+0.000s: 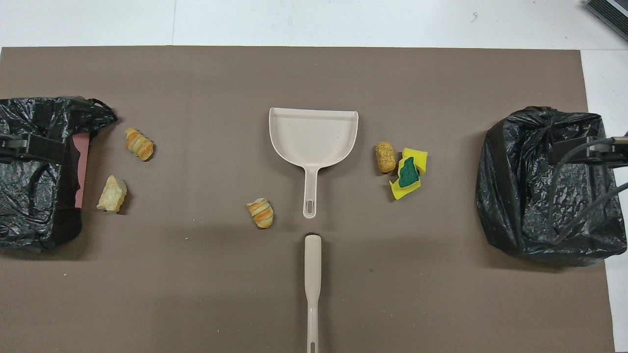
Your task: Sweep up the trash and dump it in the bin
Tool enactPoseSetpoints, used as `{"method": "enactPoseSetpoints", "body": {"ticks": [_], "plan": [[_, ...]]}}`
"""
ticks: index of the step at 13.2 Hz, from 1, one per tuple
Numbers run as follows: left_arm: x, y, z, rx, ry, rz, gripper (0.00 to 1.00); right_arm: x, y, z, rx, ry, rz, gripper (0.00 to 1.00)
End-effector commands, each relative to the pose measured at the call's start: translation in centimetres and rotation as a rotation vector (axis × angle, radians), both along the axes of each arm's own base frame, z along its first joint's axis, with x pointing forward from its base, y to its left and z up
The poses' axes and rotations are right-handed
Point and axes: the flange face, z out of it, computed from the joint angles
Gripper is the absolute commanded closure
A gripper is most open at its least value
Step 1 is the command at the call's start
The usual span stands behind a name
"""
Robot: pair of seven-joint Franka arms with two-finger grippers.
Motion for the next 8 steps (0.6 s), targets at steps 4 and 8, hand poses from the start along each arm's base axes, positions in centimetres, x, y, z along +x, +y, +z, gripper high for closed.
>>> {"method": "enactPoseSetpoints", "body": {"ticks": [4,8], "plan": [[-0.2,0.4,1.1,0.019,0.008,-0.01,0.0,-0.6,-0.1,-0.1,0.023,0.002,0.026,0.0],[-0.4,-0.6,0.1,0.018,0.025,-0.03,0.0,-1.2,-0.2,-0.4,0.028,0.046,0.017,0.0]]}}
